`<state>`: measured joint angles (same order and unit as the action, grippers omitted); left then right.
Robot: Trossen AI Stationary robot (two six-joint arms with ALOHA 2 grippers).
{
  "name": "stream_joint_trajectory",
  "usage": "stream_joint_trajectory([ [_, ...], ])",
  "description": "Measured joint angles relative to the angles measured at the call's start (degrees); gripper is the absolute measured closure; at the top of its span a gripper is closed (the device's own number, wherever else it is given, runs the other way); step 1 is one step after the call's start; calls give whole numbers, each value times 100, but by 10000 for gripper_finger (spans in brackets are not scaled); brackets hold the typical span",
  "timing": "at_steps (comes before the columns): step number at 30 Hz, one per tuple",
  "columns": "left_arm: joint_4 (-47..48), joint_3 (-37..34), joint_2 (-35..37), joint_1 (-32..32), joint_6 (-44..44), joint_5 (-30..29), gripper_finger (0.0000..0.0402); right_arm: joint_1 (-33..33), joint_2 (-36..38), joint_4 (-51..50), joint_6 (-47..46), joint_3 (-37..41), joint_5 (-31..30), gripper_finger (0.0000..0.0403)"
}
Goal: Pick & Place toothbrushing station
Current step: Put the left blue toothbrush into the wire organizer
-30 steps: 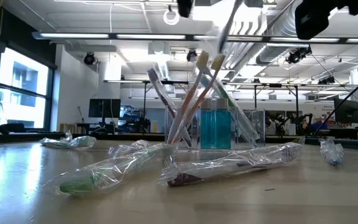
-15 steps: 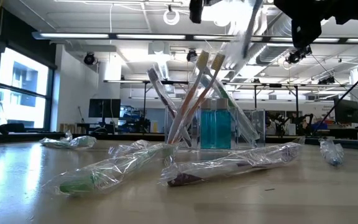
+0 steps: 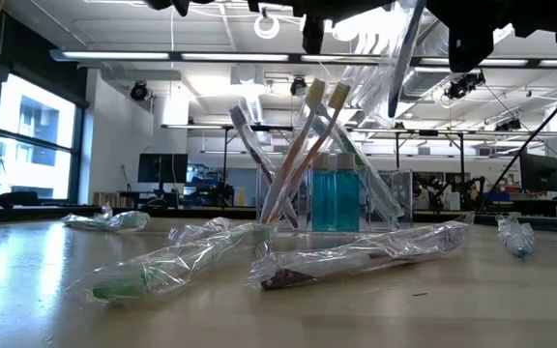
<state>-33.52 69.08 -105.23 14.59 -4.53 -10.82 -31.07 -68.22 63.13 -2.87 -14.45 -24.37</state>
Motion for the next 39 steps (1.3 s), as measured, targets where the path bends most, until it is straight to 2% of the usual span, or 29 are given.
stream_joint_trajectory([
  [16,-87,1,-197,-2,-22,-25,401,0,-534,12,172,-414,-20,185],
  [22,-98,2,-197,0,-14,-31,401,0,-534,-22,312,-414,-24,245],
  [30,-85,2,-197,0,-7,-40,401,0,-534,-286,384,-416,-78,380],
  [39,-61,0,-197,0,2,-40,401,0,-534,-299,443,-416,-79,394],
])
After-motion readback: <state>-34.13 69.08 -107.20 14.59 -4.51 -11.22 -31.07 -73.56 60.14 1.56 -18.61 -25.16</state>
